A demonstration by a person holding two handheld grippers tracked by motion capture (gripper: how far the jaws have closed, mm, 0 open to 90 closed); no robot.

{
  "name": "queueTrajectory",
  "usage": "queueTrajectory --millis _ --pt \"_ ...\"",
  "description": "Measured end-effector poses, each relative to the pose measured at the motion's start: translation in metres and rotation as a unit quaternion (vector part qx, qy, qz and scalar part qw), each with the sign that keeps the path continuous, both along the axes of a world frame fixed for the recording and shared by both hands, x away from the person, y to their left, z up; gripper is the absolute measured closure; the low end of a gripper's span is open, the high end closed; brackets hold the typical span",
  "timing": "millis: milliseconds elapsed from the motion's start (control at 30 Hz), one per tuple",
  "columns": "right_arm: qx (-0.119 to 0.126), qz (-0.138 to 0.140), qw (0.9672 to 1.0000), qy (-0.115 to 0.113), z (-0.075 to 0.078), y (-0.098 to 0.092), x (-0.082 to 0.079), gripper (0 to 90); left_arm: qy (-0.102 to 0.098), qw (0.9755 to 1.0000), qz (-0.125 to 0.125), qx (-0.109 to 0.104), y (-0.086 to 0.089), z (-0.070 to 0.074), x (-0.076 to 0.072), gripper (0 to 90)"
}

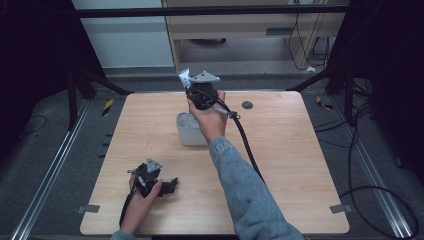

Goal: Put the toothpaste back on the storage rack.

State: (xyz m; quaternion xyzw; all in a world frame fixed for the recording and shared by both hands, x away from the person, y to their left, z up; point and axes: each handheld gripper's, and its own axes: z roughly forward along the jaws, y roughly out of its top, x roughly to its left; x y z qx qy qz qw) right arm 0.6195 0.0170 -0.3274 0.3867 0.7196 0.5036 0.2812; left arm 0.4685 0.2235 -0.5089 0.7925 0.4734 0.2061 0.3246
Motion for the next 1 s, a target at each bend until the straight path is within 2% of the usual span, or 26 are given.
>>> queueTrajectory --millis 100,1000 --pt "0.006 -0.003 1.0000 0.006 -0.003 -0.001 -0.001 79.4 0.000 1.0000 0.000 0.000 0.000 0.000 0.000 0.0" --pt "-0.015 -0.005 0.9993 0.033 -0.028 -0.003 -0.004 79.7 0.000 1.0000 -0.001 0.001 0.000 0.000 0.000 0.0"
